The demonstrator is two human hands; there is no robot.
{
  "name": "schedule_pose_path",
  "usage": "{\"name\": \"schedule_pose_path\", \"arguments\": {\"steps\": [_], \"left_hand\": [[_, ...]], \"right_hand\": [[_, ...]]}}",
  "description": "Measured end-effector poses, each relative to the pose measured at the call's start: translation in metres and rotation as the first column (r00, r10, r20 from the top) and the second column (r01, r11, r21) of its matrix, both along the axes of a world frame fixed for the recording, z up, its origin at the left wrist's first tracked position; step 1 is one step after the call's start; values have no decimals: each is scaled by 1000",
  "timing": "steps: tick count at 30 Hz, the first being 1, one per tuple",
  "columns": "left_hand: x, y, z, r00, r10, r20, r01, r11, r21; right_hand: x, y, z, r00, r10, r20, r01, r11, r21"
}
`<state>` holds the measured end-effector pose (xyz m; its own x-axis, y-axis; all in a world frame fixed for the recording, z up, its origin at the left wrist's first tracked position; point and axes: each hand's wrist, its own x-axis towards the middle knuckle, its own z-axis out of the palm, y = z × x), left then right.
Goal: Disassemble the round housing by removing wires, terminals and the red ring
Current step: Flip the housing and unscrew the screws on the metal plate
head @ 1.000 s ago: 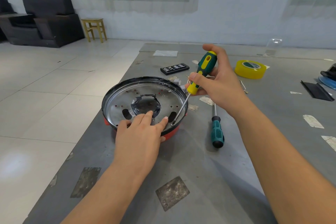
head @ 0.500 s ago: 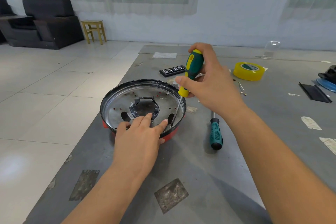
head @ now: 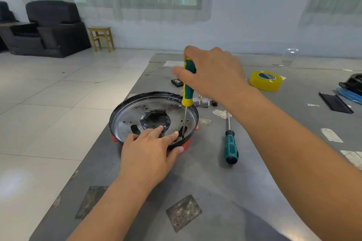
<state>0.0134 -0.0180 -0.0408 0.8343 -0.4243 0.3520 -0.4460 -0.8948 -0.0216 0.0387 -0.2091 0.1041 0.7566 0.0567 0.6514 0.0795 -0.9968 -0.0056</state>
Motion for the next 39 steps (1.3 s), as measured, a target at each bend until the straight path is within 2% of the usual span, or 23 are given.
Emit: {"name": "schedule_pose_path", "arguments": {"steps": [3, 5, 7, 10, 12, 13, 15, 16, 17, 18, 19, 22, 24, 26, 27, 30, 32, 34, 36, 38, 39], "left_hand": [[0, 0, 0, 1000, -3, -25, 3, 1000, -20], [-1, 0, 1, 999, -3, -33, 2, 999, -32], [0, -1, 1, 999, 1, -37, -2, 999, -33], [2, 0, 2, 999, 1, -32, -2, 1000, -22], [2, 0, 2, 999, -5, -34, 4, 1000, -26], [2, 1, 2, 999, -9, -34, 8, 1000, -31], [2, 1, 3, 1000, -14, -28, 13, 999, -35], [2, 2, 3, 1000, -16, -26, 15, 999, -34], [3, 1, 3, 1000, -19, -24, 18, 999, -35], [3, 1, 3, 1000, -20, -24, 20, 999, -35], [4, 1, 3, 999, -21, -25, 20, 999, -35], [4, 1, 2, 999, -19, -27, 18, 999, -37], [5, 1, 2, 999, -23, -25, 22, 999, -38], [5, 1, 2, 999, -24, -24, 23, 999, -34], [5, 1, 1, 1000, -22, -21, 22, 999, -32], [4, 2, 0, 1000, -16, -14, 16, 999, -32], [4, 2, 0, 1000, -16, -16, 15, 999, -35], [5, 2, 1, 1000, -14, -21, 13, 999, -29], [5, 2, 1, 1000, -13, -19, 13, 1000, -27], [4, 1, 1, 1000, -16, -17, 15, 1000, -25], [4, 1, 1, 1000, -17, -18, 17, 1000, -26]], "right_hand": [[1, -2, 9, 950, 257, -176, -238, 964, 122], [-2, -2, 19, 841, 452, -297, -390, 887, 246], [-4, -1, 30, 758, 528, -384, -450, 848, 280], [-5, -1, 47, 725, 490, -485, -408, 872, 271], [-5, -1, 52, 755, 400, -519, -351, 916, 195], [-4, -2, 52, 796, 329, -509, -318, 941, 111], [-1, -1, 49, 911, 128, -393, -203, 967, -156], [1, -2, 48, 953, 31, -302, -122, 950, -286], [3, -2, 47, 971, -10, -239, -77, 933, -352], [3, -3, 47, 970, 5, -241, -90, 935, -343], [4, -4, 47, 949, 63, -308, -151, 950, -272], [-1, -8, 55, 795, 299, -528, -324, 945, 46], [-6, -9, 60, 713, 402, -574, -353, 914, 202], [-8, -8, 60, 686, 430, -586, -347, 902, 256], [-8, -6, 58, 720, 386, -576, -331, 921, 204], [-4, -1, 50, 917, 83, -390, -172, 965, -198], [-1, 2, 49, 953, 43, -301, -129, 954, -270], [-1, 0, 54, 897, 153, -414, -243, 954, -175], [-5, -2, 60, 774, 289, -564, -330, 943, 29], [-7, -5, 62, 688, 385, -615, -332, 921, 205], [-8, -5, 61, 686, 400, -608, -318, 916, 245]]}}
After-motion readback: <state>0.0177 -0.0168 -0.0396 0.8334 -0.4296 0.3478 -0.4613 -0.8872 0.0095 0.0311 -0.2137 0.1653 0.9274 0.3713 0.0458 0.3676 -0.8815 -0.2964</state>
